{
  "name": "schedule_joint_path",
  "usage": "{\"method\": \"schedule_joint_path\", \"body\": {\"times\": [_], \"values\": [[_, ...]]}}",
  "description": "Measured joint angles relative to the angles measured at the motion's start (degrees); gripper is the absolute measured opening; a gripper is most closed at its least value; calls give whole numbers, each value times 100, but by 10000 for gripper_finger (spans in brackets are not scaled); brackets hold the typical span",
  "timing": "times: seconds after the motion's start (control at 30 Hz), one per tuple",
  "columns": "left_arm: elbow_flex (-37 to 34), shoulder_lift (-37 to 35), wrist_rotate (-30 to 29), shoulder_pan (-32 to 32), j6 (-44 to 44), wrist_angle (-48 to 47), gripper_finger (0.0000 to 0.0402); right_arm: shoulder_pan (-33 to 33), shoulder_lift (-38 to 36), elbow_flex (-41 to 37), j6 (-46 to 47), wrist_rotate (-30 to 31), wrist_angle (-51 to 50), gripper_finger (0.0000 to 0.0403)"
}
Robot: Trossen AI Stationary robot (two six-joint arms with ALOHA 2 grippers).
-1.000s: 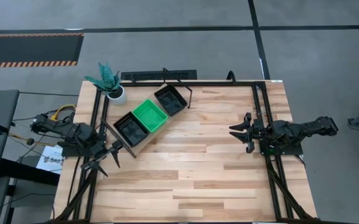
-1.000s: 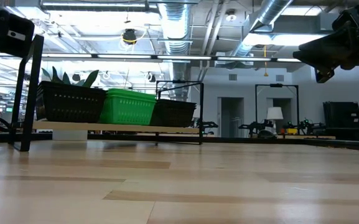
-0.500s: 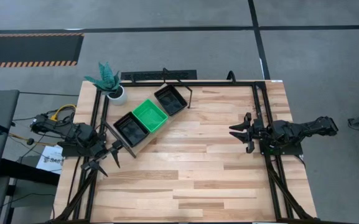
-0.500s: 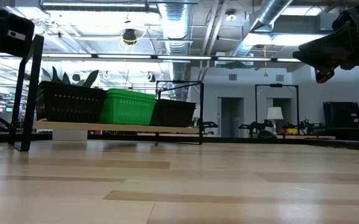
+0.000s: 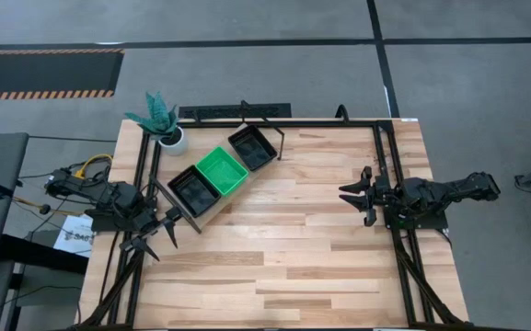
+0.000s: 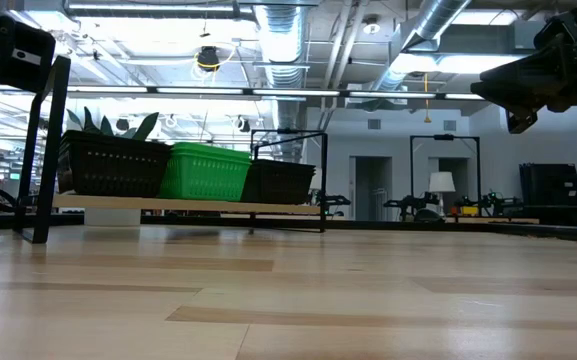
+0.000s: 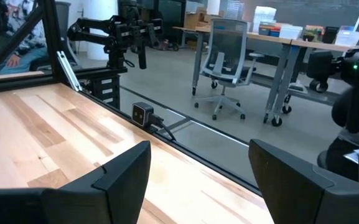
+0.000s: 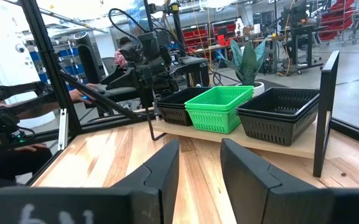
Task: Stack baskets on shelf by color
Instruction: Return to Home Position
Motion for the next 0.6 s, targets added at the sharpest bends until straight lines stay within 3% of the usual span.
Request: {"method": "schedule_joint_path", "body": {"times": [0.6], "values": [[0, 0, 0, 0, -5, 0, 261, -1, 0, 1, 0, 0, 0, 141]]}}
